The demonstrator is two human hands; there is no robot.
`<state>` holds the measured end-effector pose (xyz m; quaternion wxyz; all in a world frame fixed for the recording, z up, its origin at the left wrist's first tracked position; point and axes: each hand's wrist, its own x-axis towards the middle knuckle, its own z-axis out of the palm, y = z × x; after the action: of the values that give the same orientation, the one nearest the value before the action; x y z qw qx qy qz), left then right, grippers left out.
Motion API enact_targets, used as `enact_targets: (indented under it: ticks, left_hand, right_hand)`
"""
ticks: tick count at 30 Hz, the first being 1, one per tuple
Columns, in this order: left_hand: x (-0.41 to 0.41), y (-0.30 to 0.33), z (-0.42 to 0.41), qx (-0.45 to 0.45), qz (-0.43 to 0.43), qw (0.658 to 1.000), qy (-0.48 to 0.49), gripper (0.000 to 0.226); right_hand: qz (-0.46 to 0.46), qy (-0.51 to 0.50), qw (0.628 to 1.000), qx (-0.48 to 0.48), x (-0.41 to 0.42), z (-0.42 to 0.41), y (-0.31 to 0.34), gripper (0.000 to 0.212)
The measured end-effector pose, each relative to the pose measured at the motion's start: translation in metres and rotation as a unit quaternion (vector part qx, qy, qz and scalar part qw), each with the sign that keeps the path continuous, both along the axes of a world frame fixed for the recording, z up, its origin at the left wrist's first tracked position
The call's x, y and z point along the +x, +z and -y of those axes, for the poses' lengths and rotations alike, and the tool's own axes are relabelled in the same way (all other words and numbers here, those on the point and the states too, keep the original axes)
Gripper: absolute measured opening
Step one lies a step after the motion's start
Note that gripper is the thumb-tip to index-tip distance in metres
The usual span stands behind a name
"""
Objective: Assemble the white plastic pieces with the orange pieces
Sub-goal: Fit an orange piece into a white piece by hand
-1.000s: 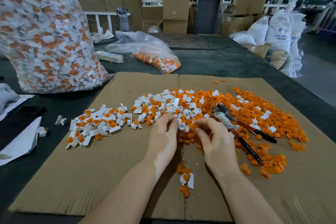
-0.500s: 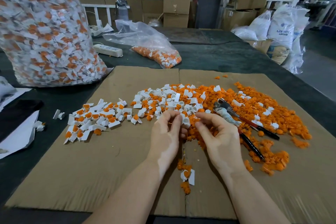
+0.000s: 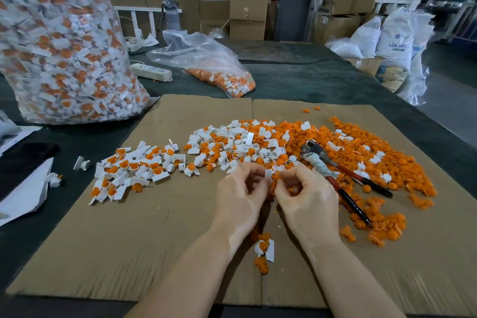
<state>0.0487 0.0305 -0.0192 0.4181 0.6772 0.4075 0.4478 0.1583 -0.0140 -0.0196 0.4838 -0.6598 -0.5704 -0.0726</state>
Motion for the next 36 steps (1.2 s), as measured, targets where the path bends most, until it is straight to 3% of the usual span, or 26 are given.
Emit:
enact_targets:
  ticks: [9, 13, 17, 25, 33, 36]
  left_hand:
    - [-0.003, 0.000, 0.003, 0.122, -0.089, 0.988, -0.017, 0.008]
    - [-0.005, -0.001, -0.004, -0.024, 0.023, 0.999, -0.003, 0.005]
    - [-0.009, 0.001, -0.007, -0.147, 0.144, 0.979, -0.003, 0.010]
    - [-0.008, -0.003, -0.007, -0.139, 0.131, 0.981, -0.031, 0.019]
    - [-0.009, -0.002, -0.006, -0.126, 0.111, 0.985, -0.037, 0.020]
    - [-0.010, -0.001, -0.006, -0.113, 0.119, 0.985, -0.047, 0.018]
  right_hand:
    - [0.014, 0.020, 1.000, -0.006, 0.001, 0.002, 0.001, 0.007]
    - [-0.046, 0.058, 0.997, -0.034, 0.001, 0.000, 0.000, 0.009]
    - [-0.056, 0.048, 0.997, 0.013, 0.001, -0.001, 0.002, 0.012]
    - [0.002, 0.105, 0.994, -0.035, 0.003, -0.003, -0.002, 0.028]
    - [0.003, 0.073, 0.997, -0.008, 0.005, -0.003, -0.002, 0.004]
    - [0.018, 0.067, 0.998, -0.007, 0.004, -0.002, -0.002, 0.007]
